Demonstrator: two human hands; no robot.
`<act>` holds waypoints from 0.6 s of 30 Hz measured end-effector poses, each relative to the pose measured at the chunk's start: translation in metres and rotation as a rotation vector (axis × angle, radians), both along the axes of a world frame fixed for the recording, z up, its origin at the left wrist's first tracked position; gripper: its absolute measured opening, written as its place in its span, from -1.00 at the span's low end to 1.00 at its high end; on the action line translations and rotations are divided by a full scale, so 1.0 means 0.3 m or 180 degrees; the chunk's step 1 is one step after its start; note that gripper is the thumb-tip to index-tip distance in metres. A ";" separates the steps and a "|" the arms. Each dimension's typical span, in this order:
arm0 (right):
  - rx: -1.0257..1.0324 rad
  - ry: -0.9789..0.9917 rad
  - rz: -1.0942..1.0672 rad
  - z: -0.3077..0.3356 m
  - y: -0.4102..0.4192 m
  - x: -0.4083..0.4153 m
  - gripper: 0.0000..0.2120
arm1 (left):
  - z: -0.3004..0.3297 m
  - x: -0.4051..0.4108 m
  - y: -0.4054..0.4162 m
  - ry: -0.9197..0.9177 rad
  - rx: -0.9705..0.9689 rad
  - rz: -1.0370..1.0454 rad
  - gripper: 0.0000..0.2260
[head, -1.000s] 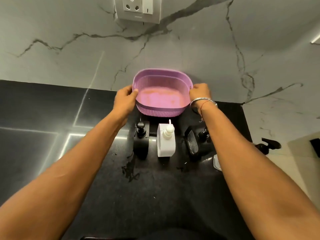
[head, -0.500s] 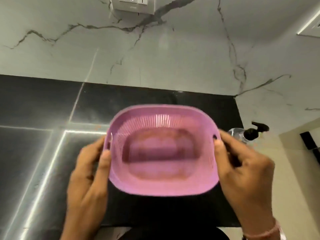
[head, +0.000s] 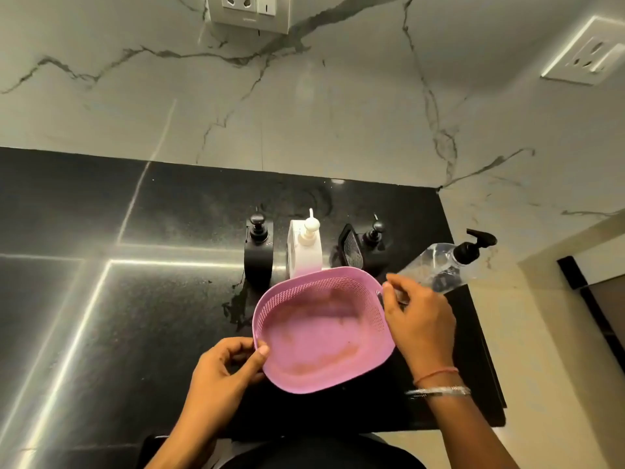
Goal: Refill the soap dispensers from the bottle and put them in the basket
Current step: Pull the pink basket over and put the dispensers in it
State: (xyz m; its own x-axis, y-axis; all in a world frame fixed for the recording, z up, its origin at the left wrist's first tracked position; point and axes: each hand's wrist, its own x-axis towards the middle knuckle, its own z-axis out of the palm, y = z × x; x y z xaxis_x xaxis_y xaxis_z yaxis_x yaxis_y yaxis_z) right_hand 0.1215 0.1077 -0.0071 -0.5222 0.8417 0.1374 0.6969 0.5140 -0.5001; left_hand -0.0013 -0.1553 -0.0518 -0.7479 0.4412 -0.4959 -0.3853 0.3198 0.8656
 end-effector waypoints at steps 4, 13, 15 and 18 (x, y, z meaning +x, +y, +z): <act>0.0061 -0.0086 -0.0032 0.013 0.053 -0.171 -0.57 | 0.020 -0.006 0.001 -0.0195 0.0059 -0.0077 -0.92; -0.0282 -0.0465 -0.0432 -0.036 0.180 -0.348 -0.58 | 0.040 -0.020 0.002 -0.0467 0.0143 -0.0256 -0.85; -0.0231 -0.0392 -0.0369 -0.026 0.182 -0.340 -0.62 | 0.044 -0.021 0.002 -0.0477 0.0159 -0.0265 -0.85; -0.0033 -0.0186 -0.0275 0.045 0.160 -0.325 -0.64 | 0.048 -0.019 -0.001 -0.0548 0.0162 -0.0283 -0.84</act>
State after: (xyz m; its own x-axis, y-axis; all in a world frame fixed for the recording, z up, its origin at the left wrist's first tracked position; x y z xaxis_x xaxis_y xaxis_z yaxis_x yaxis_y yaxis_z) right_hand 0.0239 0.1556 0.0065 -0.4543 0.8852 0.1000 0.7666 0.4457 -0.4623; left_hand -0.0071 -0.1557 -0.0375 -0.6111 0.5296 -0.5883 -0.5011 0.3165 0.8054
